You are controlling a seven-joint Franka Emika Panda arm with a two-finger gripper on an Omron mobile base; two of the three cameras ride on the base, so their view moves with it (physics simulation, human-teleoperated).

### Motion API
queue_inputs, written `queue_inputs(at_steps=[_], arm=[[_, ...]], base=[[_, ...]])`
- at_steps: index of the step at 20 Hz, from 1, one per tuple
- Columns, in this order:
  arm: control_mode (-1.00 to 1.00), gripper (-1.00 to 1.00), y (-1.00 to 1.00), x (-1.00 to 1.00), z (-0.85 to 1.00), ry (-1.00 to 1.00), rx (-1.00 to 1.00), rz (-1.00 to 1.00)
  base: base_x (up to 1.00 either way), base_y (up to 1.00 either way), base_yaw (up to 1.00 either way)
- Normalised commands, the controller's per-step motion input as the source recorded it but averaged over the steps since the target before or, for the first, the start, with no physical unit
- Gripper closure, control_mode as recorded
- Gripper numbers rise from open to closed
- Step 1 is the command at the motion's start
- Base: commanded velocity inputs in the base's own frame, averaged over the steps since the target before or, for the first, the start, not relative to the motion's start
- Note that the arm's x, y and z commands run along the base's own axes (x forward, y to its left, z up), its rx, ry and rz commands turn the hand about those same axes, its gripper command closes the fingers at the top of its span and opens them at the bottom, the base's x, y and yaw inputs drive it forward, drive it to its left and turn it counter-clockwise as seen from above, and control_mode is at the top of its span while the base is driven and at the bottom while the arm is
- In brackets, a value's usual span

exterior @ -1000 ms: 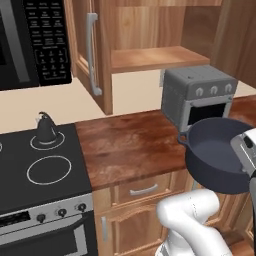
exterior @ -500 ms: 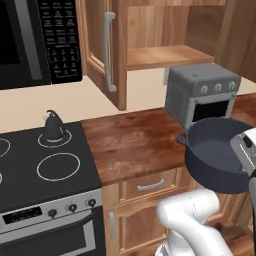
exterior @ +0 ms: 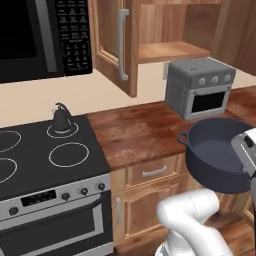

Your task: Pick the kettle from the cabinet and place it on a stove burner. Then pick the pot from the counter and place it on another stove burner. Finally, turn both burners on.

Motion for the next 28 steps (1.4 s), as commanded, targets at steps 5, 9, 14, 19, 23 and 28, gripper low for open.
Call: queue_inputs(at_steps=[5, 9, 14, 19, 23, 28], arm=[[1.00, 1.00, 0.00, 0.00, 0.00, 0.00, 0.00, 0.00], [1.00, 1.00, 0.00, 0.00, 0.00, 0.00, 0.00, 0.00], [1.00, 1.00, 0.00, 0.00, 0.00, 0.00, 0.00, 0.00], [1.00, 1.00, 0.00, 0.00, 0.00, 0.00, 0.00, 0.00], [1.00, 1.00, 0.00, 0.00, 0.00, 0.00, 0.00, 0.00], [1.00, 1.00, 0.00, 0.00, 0.00, 0.00, 0.00, 0.00]], base=[[-0.28, 0.69, -0.06], [-0.21, 0.76, -0.06], [-0.15, 0.68, -0.06], [-0.04, 0.59, -0.08], [0.00, 0.55, -0.07], [0.05, 0.55, -0.05]])
